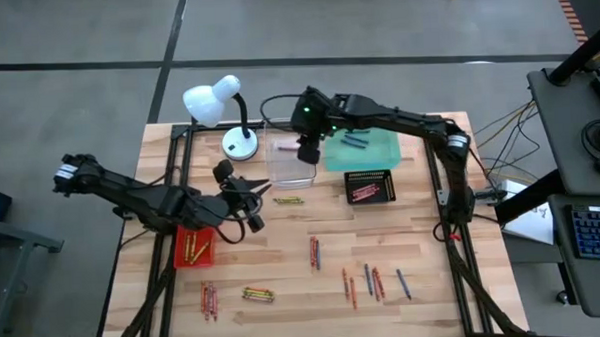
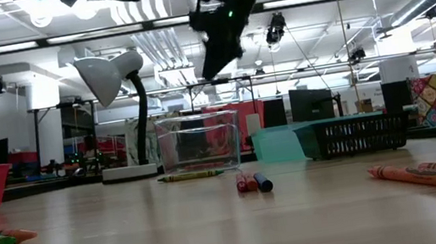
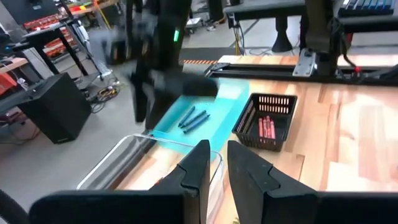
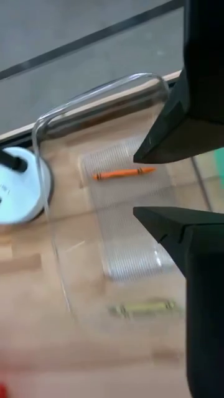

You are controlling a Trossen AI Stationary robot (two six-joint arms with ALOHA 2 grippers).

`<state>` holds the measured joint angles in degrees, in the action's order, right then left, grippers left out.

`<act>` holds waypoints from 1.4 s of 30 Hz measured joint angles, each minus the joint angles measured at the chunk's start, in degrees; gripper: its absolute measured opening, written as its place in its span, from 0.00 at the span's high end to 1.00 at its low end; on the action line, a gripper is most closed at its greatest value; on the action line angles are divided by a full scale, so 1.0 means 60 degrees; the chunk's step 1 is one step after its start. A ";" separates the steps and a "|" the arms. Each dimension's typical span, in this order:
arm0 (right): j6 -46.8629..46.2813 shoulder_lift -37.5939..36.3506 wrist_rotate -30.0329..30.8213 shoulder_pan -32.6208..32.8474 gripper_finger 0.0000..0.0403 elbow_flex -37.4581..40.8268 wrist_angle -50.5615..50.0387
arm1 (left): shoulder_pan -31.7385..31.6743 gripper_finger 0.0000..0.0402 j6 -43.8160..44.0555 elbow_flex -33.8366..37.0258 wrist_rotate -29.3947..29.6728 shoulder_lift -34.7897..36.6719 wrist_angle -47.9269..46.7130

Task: Sort crayons
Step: Put the blue crayon into the blue bin

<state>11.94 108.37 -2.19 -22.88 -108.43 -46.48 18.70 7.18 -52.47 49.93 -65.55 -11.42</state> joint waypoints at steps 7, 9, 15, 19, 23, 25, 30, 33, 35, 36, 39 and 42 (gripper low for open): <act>-0.0246 -0.1476 -0.0135 0.0764 0.78 0.1186 -0.0173 | 0.0001 0.90 0.0057 -0.0001 0.0000 -0.0676 0.0054; -0.0367 -0.1965 -0.0140 0.1054 0.80 0.1712 -0.0022 | 0.0000 0.90 0.0150 0.0000 0.0000 -0.0811 0.0058; -0.0867 -0.3471 -0.0138 0.1946 0.84 0.3899 0.1368 | 0.0000 0.90 0.0257 -0.0001 -0.0327 -0.1258 0.0047; -0.1359 -0.4461 -0.0127 0.2627 0.86 0.5300 0.2303 | 0.0003 0.90 0.0274 -0.0003 -0.1441 -0.1619 0.0045; -0.1906 -0.5230 0.0492 0.3342 0.88 0.6403 0.3101 | 0.0003 0.90 0.0299 -0.0001 -0.2105 -0.1960 0.0020; -0.2162 -0.5505 0.1211 0.3682 0.88 0.6763 0.3152 | 0.0003 0.90 0.0302 0.0000 -0.2317 -0.2108 -0.0004; -0.2491 -0.5845 0.2314 0.4313 0.88 0.7488 0.3398 | 0.0003 0.90 0.0301 -0.0002 -0.2504 -0.2473 -0.0235; -0.2269 -0.5852 0.2298 0.4551 0.88 0.7980 0.4027 | 0.0003 0.90 0.0302 0.0000 -0.2520 -0.2669 -0.0643; -0.2163 -0.5852 0.2241 0.4673 0.88 0.8281 0.4371 | 0.0003 0.90 0.0407 -0.0002 -0.2744 -0.2793 -0.0901; -0.2172 -0.5852 0.2079 0.4708 0.88 0.8407 0.4467 | 0.0001 0.90 0.0494 -0.0001 -0.2955 -0.2843 -0.1027; -0.2511 -0.5852 0.1271 0.4720 0.88 0.8668 0.4476 | 0.0003 0.90 0.0686 -0.0002 -0.3597 -0.3040 -0.1113; -0.2865 -0.5852 0.0318 0.4715 0.88 0.8838 0.4495 | 0.0003 0.90 0.0685 -0.0003 -0.4031 -0.3320 -0.1022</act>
<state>-5.24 73.25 -0.28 5.41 -55.40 -19.51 18.72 11.29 -52.49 25.75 -85.47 -17.55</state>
